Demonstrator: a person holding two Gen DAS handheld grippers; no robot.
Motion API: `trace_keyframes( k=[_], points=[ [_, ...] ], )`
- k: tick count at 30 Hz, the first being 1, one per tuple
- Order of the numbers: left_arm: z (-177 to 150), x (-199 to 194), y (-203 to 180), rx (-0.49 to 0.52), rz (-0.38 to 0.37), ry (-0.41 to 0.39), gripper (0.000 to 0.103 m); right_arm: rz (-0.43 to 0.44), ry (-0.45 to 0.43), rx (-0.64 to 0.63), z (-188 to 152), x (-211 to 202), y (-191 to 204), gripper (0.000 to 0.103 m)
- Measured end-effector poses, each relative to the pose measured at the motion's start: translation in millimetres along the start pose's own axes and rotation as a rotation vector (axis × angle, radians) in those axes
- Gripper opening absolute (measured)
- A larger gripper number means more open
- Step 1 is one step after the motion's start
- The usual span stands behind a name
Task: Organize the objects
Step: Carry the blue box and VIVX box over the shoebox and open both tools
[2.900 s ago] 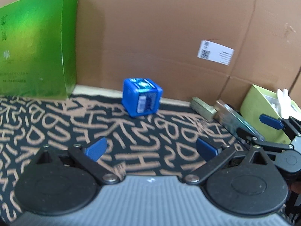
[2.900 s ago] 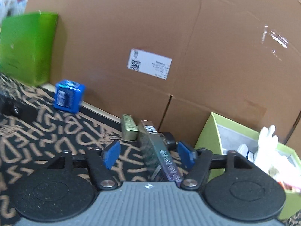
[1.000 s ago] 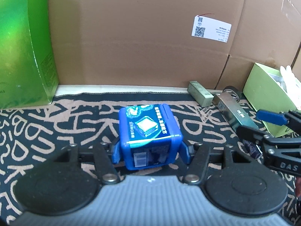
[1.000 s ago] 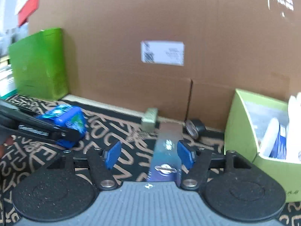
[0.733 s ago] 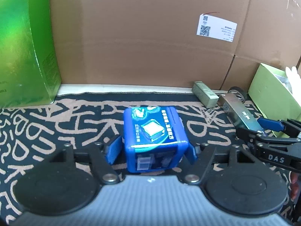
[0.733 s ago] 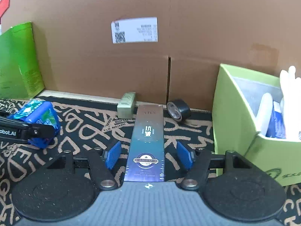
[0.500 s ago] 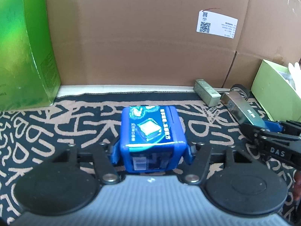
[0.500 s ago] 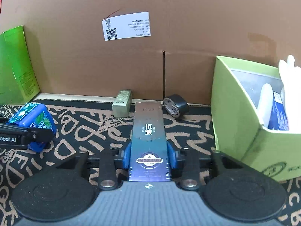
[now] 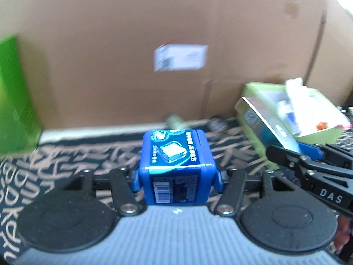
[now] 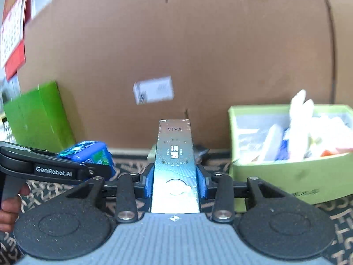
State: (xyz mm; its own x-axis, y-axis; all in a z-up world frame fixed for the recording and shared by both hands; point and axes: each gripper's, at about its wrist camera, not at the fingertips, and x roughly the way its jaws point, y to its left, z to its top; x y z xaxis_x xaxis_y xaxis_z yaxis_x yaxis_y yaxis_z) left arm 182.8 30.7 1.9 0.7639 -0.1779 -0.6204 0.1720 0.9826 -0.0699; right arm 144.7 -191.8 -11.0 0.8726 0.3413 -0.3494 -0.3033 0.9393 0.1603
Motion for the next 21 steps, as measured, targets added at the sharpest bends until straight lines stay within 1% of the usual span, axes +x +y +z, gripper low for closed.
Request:
trace_keyframes(
  k=[5, 11, 15, 18, 21],
  points=[
    [25.4, -11.9, -50.4, 0.061, -0.079, -0.063, 0.057, -0.066, -0.097, 0.017, 17.6, -32.4, -29.6, 0.043],
    [52.8, -2.5, -112.0, 0.119, -0.143, -0.103, 0.057, -0.188, -0.175, 0.032, 36.0, -55.9, -79.2, 0.043],
    [66.8, 14.6, -149.8, 0.154, -0.162, -0.121, 0.057, -0.269, -0.202, 0.026, 48.5, -55.2, -114.3, 0.043],
    [73.7, 31.0, -172.0, 0.164, -0.171, -0.134, 0.057, -0.3, -0.21, 0.023, 56.1, -47.1, -137.0, 0.043],
    [76.3, 45.9, -189.1, 0.179, -0.157, -0.138, 0.057, -0.324, -0.219, 0.024, 59.1, -35.7, -152.5, 0.043]
  ],
)
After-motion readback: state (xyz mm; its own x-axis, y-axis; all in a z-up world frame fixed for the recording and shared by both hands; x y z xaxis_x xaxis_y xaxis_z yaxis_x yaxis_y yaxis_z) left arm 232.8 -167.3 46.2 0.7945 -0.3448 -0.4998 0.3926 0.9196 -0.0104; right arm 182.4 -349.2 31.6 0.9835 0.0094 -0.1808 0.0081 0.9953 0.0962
